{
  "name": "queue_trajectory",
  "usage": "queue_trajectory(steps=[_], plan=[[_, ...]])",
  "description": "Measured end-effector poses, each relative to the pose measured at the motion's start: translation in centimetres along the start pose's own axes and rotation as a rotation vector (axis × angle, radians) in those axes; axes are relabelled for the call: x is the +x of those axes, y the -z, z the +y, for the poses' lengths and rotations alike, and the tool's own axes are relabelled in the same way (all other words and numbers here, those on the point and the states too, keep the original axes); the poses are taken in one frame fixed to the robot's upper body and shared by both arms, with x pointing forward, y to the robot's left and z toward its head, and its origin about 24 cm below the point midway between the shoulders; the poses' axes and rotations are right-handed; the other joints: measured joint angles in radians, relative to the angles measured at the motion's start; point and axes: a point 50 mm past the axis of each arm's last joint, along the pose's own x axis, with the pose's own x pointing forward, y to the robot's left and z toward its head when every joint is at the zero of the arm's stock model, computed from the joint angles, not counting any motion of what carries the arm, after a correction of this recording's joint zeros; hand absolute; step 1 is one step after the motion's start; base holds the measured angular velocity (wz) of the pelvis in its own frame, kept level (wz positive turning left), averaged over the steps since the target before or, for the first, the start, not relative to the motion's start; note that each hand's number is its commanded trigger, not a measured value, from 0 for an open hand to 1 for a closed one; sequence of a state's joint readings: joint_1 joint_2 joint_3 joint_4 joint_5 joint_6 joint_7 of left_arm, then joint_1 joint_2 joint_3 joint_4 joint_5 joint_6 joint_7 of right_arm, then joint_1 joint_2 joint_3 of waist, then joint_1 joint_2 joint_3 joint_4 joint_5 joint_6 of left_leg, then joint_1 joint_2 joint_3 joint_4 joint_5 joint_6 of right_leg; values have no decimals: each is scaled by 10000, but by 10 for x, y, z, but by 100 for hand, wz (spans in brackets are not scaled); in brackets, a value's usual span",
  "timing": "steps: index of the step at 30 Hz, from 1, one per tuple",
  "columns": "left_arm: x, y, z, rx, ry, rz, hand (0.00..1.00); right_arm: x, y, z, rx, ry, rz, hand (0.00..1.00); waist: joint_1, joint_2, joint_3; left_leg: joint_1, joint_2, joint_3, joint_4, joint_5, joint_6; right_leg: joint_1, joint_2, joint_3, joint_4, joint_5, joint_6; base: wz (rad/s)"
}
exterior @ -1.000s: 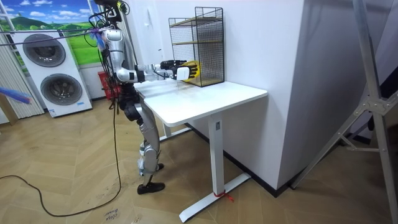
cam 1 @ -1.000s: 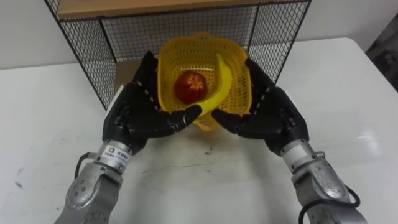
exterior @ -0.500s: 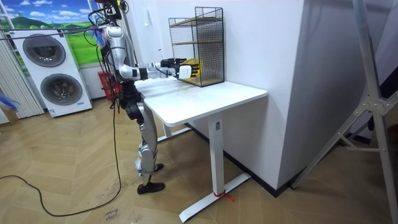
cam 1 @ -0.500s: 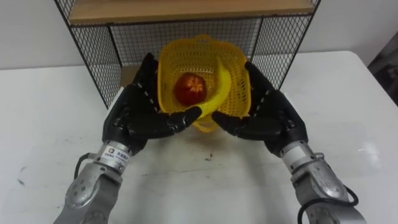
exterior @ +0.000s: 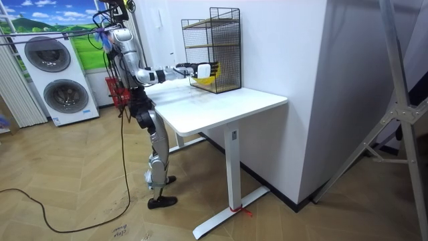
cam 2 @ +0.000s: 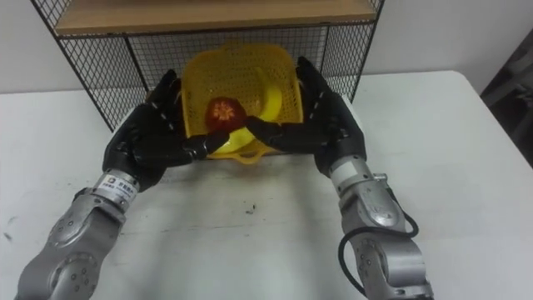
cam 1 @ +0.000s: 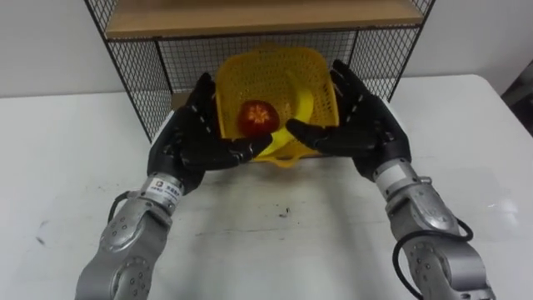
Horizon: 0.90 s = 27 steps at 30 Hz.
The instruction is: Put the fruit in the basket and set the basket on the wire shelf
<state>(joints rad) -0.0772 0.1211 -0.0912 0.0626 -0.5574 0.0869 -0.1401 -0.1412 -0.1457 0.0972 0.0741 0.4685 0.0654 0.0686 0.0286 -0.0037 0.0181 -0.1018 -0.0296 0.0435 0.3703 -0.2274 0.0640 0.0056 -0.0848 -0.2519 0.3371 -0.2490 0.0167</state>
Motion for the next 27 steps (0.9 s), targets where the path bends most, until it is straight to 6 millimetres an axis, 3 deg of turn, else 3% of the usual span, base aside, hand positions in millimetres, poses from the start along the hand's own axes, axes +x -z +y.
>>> queue_trajectory(steps=[11,27], plan=[[13,10,1,-225,-497,963,0,24,0,3,128,616,610,0,-54,-11,-2,154,-1,25,-116,71,-10,143,-7,-18,-85,41,-11,0],[32,15,-5,-643,-1245,1359,0,27,12,9,593,650,1225,0,-49,-62,0,278,-4,93,-246,135,-17,220,-13,32,-108,47,-20,0]])
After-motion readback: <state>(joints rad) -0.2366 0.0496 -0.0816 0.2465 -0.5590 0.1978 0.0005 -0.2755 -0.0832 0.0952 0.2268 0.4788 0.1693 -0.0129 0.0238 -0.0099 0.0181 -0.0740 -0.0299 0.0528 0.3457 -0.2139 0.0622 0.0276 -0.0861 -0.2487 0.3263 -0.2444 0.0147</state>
